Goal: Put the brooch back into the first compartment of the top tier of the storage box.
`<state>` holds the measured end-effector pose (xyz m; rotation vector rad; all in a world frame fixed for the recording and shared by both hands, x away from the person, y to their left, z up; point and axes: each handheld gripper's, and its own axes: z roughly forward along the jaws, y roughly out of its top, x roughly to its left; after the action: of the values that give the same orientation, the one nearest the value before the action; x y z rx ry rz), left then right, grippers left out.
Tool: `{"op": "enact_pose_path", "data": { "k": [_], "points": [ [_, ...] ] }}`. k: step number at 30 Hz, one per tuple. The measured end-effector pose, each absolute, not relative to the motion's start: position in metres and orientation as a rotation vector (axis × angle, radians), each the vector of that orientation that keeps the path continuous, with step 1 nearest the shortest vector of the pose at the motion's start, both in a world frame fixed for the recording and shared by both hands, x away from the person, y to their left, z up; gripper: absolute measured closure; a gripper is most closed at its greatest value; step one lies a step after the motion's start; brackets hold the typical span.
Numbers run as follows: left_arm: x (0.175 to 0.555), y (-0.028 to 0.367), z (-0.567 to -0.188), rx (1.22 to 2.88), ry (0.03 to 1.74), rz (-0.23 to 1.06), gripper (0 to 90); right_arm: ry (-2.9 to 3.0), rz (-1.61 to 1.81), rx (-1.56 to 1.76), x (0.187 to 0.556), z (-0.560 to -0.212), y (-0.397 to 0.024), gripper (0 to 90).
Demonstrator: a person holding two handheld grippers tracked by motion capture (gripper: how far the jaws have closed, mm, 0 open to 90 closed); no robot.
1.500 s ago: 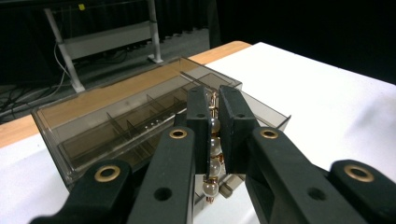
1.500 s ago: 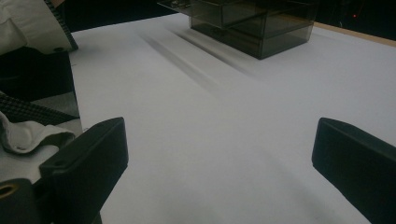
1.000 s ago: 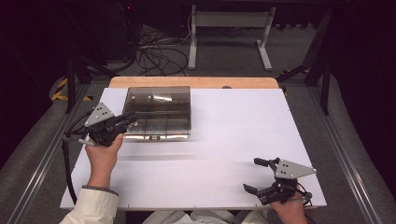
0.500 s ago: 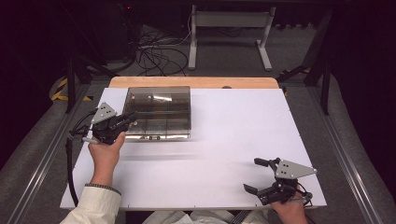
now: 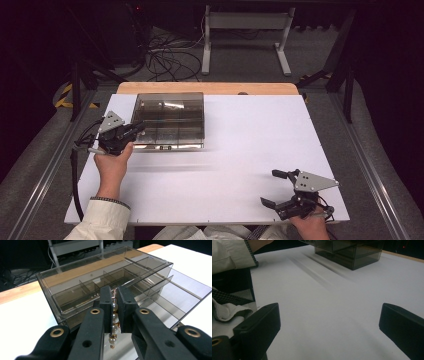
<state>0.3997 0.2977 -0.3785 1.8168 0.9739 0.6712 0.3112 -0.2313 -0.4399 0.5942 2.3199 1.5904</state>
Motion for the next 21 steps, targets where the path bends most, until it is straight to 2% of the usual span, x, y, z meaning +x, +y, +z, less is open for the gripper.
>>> {"op": "enact_pose_path", "data": {
  "k": [21],
  "points": [
    [0.4017,0.2971,-0.3878,1.885,0.969,0.608,83.6,2.322,1.593,0.597,0.3113,-0.4401,-0.2312,4.1]
  ]
}}
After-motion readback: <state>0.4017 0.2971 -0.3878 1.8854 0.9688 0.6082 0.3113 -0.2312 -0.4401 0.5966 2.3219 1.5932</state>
